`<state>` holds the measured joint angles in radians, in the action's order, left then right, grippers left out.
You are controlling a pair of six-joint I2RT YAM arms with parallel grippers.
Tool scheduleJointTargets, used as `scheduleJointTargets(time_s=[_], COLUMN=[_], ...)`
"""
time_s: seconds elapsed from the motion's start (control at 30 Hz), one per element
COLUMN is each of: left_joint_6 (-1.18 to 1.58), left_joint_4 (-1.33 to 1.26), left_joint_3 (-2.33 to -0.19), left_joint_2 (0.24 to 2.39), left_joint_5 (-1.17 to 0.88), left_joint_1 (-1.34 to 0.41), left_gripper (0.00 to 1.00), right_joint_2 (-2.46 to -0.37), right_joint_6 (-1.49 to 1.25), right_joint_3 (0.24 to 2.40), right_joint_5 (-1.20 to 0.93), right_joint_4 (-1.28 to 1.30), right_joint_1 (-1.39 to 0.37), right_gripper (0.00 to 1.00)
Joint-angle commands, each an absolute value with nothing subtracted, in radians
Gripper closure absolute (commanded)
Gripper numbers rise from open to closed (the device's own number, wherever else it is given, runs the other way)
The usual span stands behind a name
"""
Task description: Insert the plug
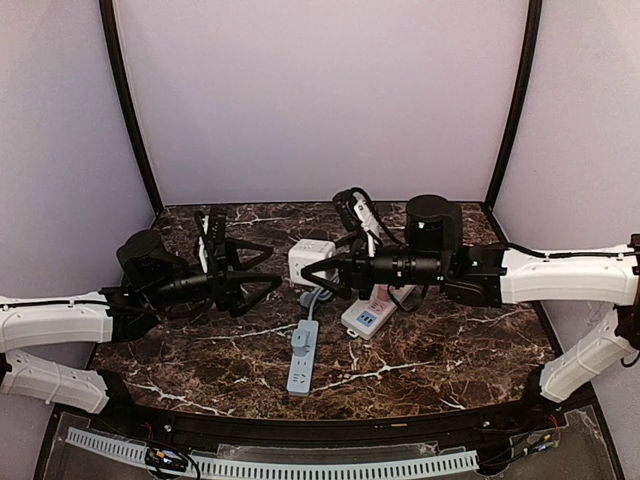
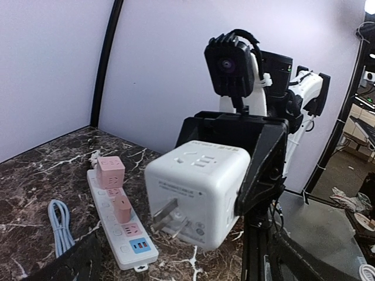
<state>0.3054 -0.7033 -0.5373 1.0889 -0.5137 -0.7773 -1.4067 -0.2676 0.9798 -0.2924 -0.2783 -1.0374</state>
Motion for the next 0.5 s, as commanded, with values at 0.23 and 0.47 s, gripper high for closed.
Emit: scheduleJointTargets(time_s=[0.23,0.47], left_joint_6=[0.181,0.174], left_joint_4=[-0.557,-0.457], left_joint_3=[-0.454,-0.451], left_joint_2=[0.982,0.98], left_joint_5=[0.0,0.43], left_joint_1=[-0.78,-0.78], left_gripper=[0.01,0.01], right_joint_2=[-1.292,-1.291], right_joint_6=[-0.052,0.004], right_joint_3=[1.112,1.225], right_joint_5=[-0.108,-0.046], right_joint_4=[0.116,0.34], right_joint_1=[-1.02,-1.03], right_gripper=[1.0,1.0])
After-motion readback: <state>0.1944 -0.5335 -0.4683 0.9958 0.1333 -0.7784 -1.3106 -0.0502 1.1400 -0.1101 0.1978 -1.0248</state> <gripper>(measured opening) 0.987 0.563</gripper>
